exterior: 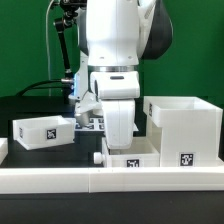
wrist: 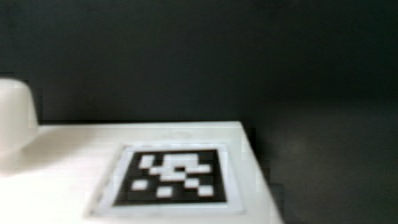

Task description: Assemble drawer

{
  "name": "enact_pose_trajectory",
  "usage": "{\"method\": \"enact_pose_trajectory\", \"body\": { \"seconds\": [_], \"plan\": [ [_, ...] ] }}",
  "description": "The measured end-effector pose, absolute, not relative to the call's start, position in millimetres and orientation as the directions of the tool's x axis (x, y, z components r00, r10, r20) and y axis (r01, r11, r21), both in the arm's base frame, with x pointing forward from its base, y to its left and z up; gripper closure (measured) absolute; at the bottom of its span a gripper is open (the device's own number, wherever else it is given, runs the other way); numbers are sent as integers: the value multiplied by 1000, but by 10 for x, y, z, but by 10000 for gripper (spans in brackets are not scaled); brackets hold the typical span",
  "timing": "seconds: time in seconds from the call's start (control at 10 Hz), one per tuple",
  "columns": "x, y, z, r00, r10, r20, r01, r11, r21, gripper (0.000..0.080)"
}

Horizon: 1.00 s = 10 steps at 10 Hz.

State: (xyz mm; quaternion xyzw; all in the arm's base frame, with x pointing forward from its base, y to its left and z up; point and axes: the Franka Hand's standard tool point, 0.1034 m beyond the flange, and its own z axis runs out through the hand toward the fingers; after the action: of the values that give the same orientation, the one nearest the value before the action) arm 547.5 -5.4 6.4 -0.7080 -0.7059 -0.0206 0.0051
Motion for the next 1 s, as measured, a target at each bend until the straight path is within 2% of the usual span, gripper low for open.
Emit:
{"method": "enact_pose_trajectory", "body": {
  "seconds": [1.0],
  "plan": [
    [5474,-15,63,-29,999,25,999,28,18,757]
  ]
}}
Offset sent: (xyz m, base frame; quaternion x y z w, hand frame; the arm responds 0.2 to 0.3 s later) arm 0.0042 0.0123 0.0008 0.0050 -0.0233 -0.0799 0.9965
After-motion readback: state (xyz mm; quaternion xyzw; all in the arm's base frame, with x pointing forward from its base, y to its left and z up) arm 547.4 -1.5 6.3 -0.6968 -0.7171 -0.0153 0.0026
